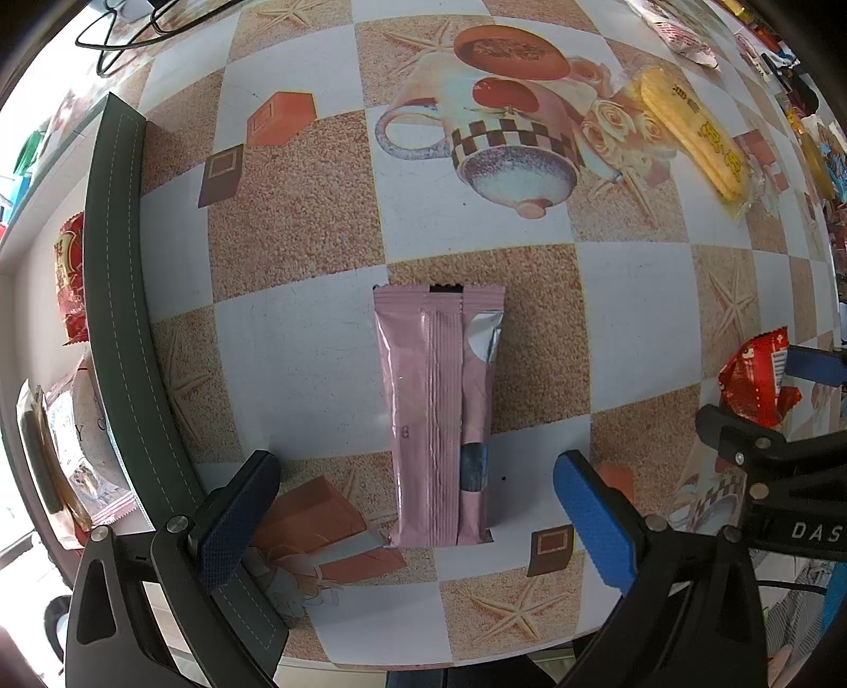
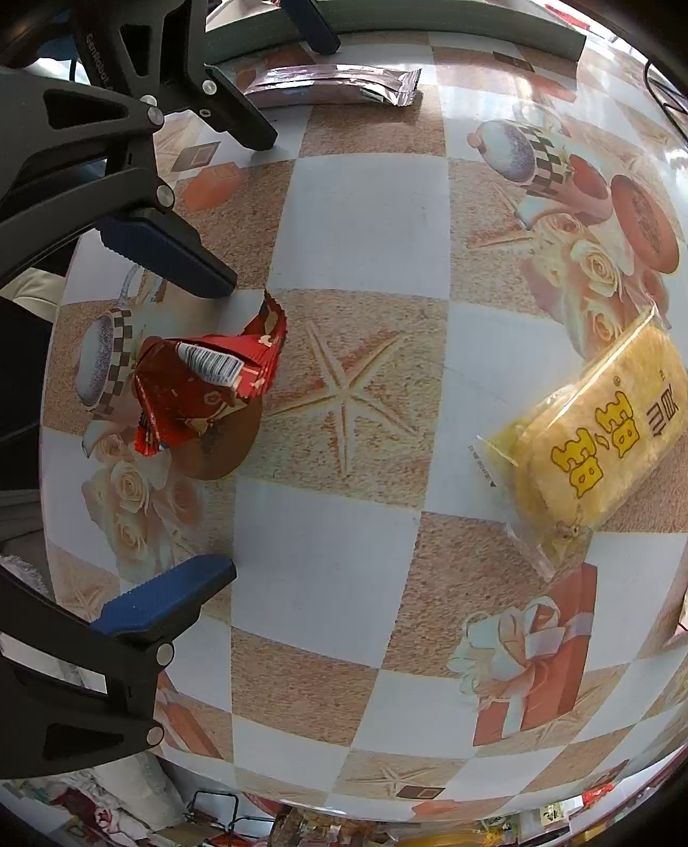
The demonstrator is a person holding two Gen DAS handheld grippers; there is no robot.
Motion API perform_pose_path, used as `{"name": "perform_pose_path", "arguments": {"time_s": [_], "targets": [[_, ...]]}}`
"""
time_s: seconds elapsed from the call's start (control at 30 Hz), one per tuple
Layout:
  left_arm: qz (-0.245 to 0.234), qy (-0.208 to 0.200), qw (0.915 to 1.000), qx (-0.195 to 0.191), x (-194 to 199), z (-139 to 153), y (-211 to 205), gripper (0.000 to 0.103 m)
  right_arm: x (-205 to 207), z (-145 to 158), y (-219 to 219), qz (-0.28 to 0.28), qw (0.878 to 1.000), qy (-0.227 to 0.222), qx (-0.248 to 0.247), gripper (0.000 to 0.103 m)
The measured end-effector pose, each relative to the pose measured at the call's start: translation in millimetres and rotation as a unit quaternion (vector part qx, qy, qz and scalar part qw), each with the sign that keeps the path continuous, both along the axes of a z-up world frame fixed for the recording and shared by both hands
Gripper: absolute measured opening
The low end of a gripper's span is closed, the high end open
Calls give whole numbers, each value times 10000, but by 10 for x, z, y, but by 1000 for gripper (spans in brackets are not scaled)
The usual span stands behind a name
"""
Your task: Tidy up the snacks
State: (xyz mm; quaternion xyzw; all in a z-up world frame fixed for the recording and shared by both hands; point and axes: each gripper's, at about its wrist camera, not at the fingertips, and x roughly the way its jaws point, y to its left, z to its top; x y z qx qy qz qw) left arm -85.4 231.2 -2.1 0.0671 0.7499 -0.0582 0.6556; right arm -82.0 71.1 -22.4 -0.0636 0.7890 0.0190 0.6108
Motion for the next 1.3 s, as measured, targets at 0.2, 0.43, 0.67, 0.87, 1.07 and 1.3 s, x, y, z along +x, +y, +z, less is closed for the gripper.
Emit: {"name": "perform_pose_path", "arguments": {"time_s": [0.2, 0.43, 0.67, 0.87, 1.07, 1.3], "targets": [[-102, 48, 9999, 13, 24, 39, -66, 96, 13, 137, 79, 71, 9999, -133, 32, 78], [-223, -109, 9996, -104, 58, 188, -161, 37, 38, 251, 148, 197, 9993, -305, 59, 26], [-21, -144, 9989, -440, 113, 293, -86, 25, -5, 284, -13, -263, 9987, -258, 355, 26], [35, -327, 9974, -638, 134, 490, -48, 25, 2, 430, -73, -527, 9965, -327, 554, 26], [68, -606, 9957, -701, 112, 717, 78, 25, 106, 638, -6, -590, 9949, -436, 691, 26], [183, -902, 9933, -699, 84, 907, 266, 25, 259, 832, 267, -390, 9945, -594, 770, 26]]}}
